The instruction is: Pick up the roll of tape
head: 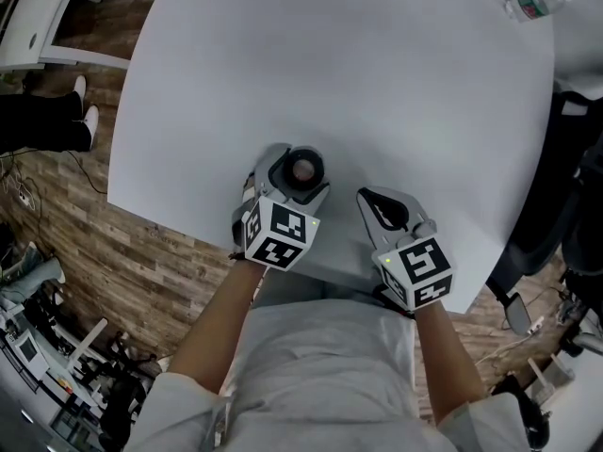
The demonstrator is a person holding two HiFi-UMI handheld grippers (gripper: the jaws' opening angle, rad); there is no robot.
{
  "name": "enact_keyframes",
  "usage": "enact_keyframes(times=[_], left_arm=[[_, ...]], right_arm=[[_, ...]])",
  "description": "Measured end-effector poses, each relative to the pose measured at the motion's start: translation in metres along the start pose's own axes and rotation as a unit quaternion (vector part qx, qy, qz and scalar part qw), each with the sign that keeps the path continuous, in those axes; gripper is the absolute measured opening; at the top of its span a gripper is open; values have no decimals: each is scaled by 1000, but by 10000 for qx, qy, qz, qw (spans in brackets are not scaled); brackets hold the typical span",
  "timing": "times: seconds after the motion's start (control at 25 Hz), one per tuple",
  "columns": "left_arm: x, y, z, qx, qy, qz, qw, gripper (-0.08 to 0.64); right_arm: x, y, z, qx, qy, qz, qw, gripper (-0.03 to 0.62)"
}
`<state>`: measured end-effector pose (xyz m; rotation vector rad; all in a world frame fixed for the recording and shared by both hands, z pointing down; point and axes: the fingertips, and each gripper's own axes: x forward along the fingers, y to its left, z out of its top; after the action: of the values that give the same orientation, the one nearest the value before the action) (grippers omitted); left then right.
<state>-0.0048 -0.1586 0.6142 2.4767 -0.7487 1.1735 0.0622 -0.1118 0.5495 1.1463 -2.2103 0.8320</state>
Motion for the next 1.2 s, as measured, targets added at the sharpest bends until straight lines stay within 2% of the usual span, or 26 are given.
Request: enact_keyframes(times=[1.2], left_arm=[[-7,1,-1,-183,-46,41,9998,370]], right_arm=[[-3,6,1,-88,-38,79,9999,6]])
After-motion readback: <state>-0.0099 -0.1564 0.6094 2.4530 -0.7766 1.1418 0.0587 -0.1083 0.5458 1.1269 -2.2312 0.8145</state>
